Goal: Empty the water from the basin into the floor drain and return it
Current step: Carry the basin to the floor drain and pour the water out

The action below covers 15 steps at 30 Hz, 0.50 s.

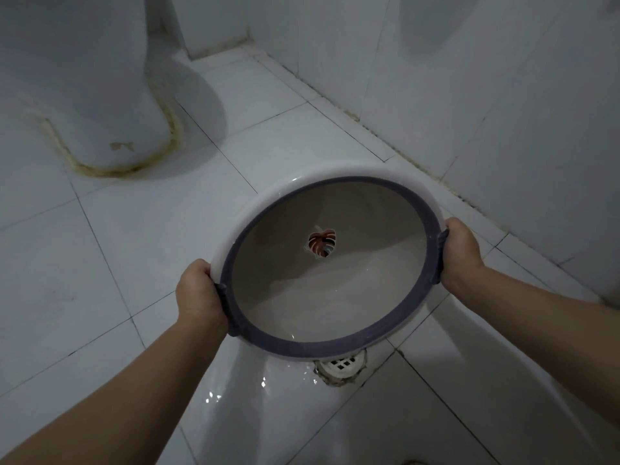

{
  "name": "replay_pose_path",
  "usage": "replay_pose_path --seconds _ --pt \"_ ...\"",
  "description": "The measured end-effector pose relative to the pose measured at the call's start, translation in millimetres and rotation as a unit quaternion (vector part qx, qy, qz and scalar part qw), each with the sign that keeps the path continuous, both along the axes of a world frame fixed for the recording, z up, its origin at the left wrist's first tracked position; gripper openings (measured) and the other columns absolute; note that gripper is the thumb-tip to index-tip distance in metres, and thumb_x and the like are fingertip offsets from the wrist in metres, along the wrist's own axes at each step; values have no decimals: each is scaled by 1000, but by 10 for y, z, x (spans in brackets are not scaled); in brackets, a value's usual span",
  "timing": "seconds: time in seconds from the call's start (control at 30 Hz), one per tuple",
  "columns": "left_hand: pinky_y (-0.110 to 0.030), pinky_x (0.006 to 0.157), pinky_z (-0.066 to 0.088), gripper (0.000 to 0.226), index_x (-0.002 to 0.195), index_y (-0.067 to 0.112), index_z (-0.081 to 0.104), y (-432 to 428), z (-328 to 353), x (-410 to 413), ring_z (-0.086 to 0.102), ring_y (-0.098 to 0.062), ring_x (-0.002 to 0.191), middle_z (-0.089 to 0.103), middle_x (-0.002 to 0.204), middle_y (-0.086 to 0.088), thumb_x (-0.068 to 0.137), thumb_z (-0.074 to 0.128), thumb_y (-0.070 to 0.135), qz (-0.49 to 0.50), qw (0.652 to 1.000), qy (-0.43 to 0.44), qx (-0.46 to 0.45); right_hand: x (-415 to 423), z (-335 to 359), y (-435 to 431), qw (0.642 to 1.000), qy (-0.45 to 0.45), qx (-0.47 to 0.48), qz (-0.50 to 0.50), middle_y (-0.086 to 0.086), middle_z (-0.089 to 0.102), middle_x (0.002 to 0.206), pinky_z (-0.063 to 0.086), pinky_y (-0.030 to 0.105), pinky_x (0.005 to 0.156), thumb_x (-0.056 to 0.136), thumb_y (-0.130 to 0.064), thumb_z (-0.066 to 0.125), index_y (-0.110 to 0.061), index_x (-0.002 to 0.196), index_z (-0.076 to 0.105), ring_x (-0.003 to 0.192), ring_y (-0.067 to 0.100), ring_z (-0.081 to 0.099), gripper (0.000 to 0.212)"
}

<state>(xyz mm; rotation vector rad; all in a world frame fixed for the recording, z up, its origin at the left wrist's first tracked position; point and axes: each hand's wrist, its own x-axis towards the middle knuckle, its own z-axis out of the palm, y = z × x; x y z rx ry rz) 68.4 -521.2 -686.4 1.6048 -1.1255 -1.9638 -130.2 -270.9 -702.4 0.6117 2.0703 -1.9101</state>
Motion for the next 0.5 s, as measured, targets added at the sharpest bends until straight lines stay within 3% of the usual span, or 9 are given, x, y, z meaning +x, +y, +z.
replay_pose_path --seconds 0.1,0.27,0.5 --pt "-19 40 31 27 45 13 30 -2 7 2 42 -16 37 35 23 5 71 37 11 4 1000 5 -12 18 11 9 1000 -7 -7 0 -9 37 28 30 24 46 74 -21 40 -22 23 35 35 14 37 51" --pt "-7 32 31 49 19 15 30 -17 -30 10 36 -12 20 34 22 4 67 36 7 18 999 33 -12 55 44 10 1000 -14 -13 -5 -7 39 28 32 23 44 76 -20 40 -18 42 37 30 12 39 34" --pt "-5 30 28 52 17 14 32 -7 -39 37 35 -8 19 35 22 7 68 35 5 7 998 45 -35 97 75 14 1000 -10 -14 -15 -10 36 27 28 25 44 80 -15 37 -16 51 33 30 11 37 29"
